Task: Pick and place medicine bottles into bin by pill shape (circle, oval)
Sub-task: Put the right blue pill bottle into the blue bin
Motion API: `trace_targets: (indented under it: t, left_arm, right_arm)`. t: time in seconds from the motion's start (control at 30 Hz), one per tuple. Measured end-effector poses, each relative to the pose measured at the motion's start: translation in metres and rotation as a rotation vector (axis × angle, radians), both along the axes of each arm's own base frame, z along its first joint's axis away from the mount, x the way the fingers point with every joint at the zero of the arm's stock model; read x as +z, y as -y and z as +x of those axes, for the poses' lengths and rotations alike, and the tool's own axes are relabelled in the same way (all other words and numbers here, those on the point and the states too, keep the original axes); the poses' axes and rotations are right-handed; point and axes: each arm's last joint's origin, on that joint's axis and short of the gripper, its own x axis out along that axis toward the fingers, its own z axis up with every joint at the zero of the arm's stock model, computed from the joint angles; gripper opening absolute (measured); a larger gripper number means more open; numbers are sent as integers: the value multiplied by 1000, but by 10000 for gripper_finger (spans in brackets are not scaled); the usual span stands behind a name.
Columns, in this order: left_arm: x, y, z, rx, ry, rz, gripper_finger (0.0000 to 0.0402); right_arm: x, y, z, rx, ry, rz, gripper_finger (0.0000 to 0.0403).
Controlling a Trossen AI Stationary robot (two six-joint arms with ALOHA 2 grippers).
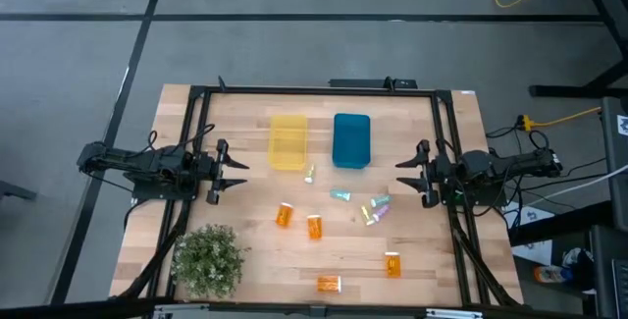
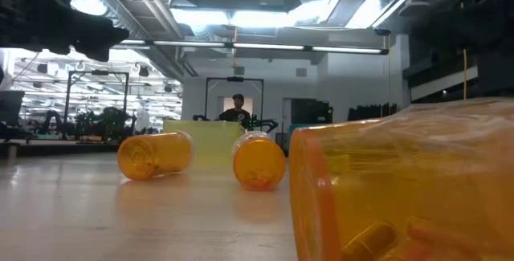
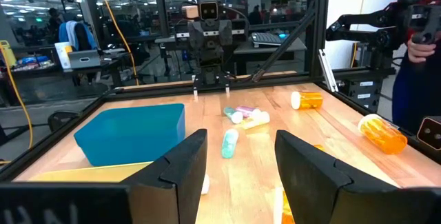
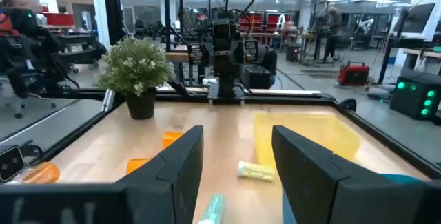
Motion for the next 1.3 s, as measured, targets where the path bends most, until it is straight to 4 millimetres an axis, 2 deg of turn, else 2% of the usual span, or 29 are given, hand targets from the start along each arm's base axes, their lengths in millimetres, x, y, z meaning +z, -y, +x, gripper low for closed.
trace_targets:
  t: [0.13,0.37,0.5,0.6,0.7,1.03,1.3]
  left_arm:
    - [0,0,0,0,1,0,165]
    - [0,0,0,0,0,0,165]
    - [0,0,0,0,0,0,165]
    - [0,0,0,0,1,0,165]
    - [0,0,0,0,1,0,165]
    - [0,0,0,1,1,2,165]
    - [0,0,0,5,5,25,165]
  right_arm:
    - [3,1,0,-34,27,-53,176]
    - [8,9,-2,-311,66,-53,176]
    - [9,11,-3,-401,75,-25,176]
    - [9,12,-4,-425,78,6,176]
    - [9,13,-4,-458,100,125,176]
    - [7,13,-3,-402,131,365,176]
    - [8,13,-4,-383,165,485,176]
